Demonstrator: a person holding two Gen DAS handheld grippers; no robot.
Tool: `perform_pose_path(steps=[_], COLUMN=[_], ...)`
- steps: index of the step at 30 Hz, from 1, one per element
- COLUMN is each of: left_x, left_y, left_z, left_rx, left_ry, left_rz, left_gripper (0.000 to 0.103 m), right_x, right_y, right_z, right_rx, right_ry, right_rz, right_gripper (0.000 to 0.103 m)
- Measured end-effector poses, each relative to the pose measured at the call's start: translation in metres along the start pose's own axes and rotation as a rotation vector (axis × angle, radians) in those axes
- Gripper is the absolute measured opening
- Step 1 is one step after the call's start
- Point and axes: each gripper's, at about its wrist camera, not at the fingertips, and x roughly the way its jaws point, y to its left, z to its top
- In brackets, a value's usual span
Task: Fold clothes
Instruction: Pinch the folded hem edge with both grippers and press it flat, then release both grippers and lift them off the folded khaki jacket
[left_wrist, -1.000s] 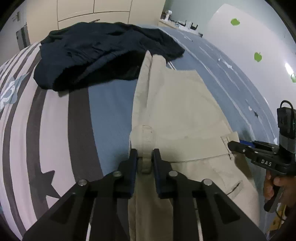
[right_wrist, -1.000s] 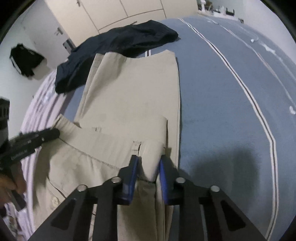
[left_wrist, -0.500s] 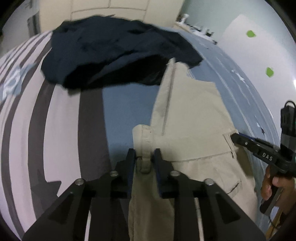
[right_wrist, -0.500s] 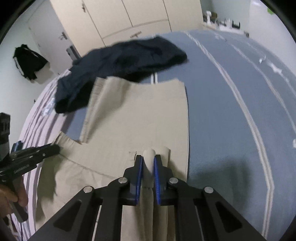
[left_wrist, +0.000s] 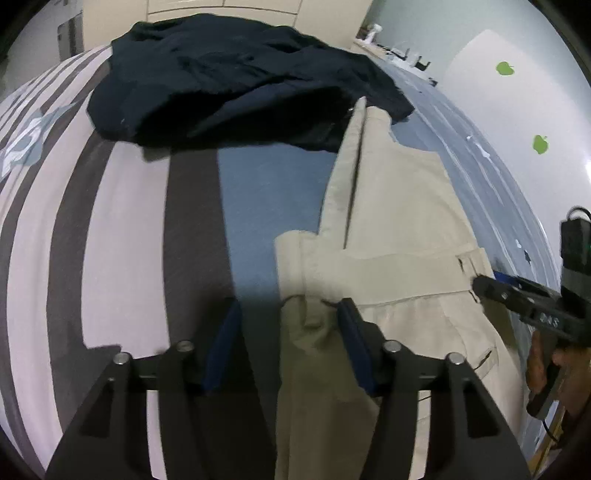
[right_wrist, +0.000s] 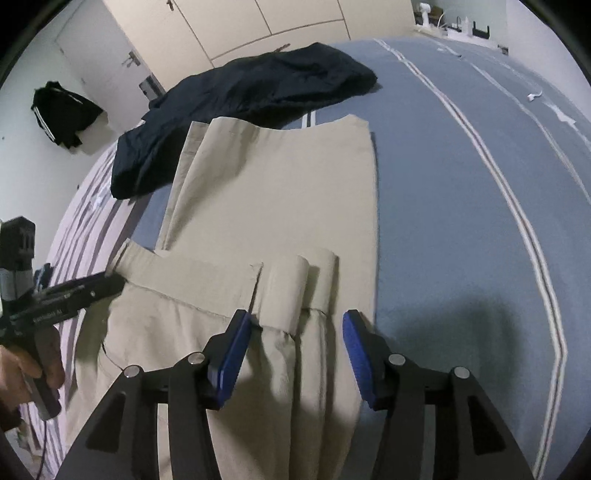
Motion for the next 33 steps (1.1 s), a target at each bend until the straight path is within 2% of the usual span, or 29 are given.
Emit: perform_pose_path(steps=[1, 4, 6, 8, 9, 11, 13, 21, 28, 33], left_x=[-0.001, 0.000, 0.003, 0.002, -0.002, -0.011, -0.019, -0.048, -0.029, 0.003], left_y=[-0.004, -0.012, -0.013, -0.013, -0.014, -0.021, -0.030, -0.032, -0.049, -0.040], left_z=[0.001, 0.003, 0.005, 0.005, 0.005, 0.009, 0.009, 0.033, 0.096, 0.121], left_rx=[0.020, 0.064, 0.065, 0.066, 0.062, 0.083, 0.119, 0.108, 0.148, 0.140], left_ry=[-0.009, -0.026, -0.025, -0.035, -0.057, -0.084, -0.111, -0.220, -0.258, -0.223], left_rz=[0.002, 0.009, 0.010, 0.008, -0.018, -0.027, -0.021, -0.071, -0.038, 0.015], left_gripper=[0.036, 0.035, 0.026, 0.016, 0.014, 0.012, 0.011, 0.011, 0.010, 0.010], right_x=[0.003, 0.006, 0.012, 0.012, 0.011, 0.006, -0.004, -0.037, -0.036, -0.010], right_y=[0.000, 0.001, 0.003, 0.002, 0.000, -0.002, -0.001, -0.001, -0.014, -0.020], right_z=[0.003, 0.010, 0.014, 0.014, 0.013, 0.012, 0.011, 0.027, 0.071, 0.106], right_rx=[0.006, 0.008, -0.001, 0.006, 0.015, 0.028, 0.037, 0.059, 0.078, 0.068], right_ry=[-0.002, -0.012, 0.001, -0.004, -0.007, -0.024, -0.051, -0.171, -0.227, -0.225], right_rz=[0.006, 0.001, -0.004, 0.001, 0.010, 0.018, 0.019, -0.022, -0.062, -0.083], right_gripper=[0.048, 0.048, 0.041, 0.023, 0.021, 0.014, 0.012, 0.011, 0.011, 0.011])
